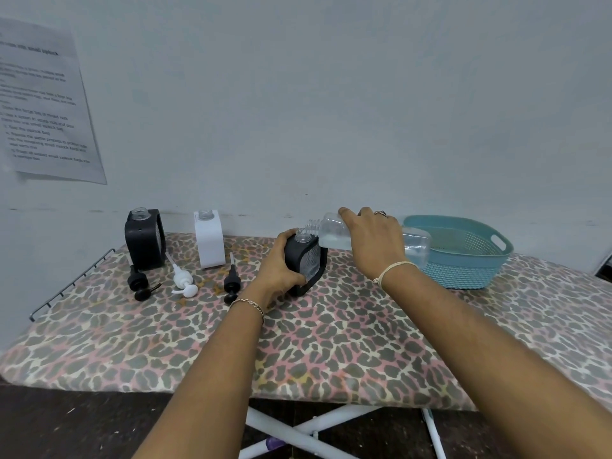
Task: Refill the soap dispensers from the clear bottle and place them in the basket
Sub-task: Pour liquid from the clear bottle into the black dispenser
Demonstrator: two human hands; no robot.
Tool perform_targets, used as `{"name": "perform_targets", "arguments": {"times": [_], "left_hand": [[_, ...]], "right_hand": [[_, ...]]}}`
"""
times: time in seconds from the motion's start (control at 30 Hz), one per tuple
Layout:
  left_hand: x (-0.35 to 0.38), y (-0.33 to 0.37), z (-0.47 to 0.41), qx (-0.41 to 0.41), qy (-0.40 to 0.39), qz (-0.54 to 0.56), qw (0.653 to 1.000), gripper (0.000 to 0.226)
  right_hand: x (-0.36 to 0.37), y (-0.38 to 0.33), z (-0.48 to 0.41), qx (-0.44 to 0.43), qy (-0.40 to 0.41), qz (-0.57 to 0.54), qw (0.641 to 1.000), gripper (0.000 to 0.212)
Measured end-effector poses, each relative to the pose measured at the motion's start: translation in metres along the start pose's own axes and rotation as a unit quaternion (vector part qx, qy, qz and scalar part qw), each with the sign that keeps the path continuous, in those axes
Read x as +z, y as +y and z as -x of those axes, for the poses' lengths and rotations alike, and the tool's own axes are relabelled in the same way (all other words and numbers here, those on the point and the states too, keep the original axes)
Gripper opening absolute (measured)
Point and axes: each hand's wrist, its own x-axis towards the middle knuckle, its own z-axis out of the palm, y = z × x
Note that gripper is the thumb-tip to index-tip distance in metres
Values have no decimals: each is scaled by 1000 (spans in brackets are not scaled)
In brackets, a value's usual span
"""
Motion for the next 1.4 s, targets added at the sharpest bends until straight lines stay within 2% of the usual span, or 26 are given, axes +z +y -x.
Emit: {"name": "perform_targets", "arguments": {"times": [1.4], "left_hand": [[1, 3, 3, 4, 7, 13, 1000, 99]], "right_hand": [[-3, -4, 3, 4, -12, 9, 1000, 66]]}}
